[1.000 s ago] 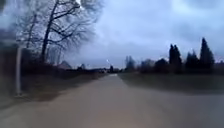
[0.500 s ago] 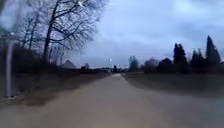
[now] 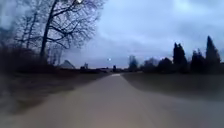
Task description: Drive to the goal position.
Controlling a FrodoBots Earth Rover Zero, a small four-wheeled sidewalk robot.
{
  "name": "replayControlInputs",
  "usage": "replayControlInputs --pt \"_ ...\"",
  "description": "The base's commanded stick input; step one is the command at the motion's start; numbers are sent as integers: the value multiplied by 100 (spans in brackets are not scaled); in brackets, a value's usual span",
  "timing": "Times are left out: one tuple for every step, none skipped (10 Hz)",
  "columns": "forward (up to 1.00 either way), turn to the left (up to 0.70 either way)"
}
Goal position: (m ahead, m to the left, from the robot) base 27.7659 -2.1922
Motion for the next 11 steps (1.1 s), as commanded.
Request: replayControlInputs --pt "100 4" --pt "100 4" --pt "100 4" --pt "100 4" --pt "100 4" --pt "100 4" --pt "100 4" --pt "100 4" --pt "100 4" --pt "100 4" --pt "100 4"
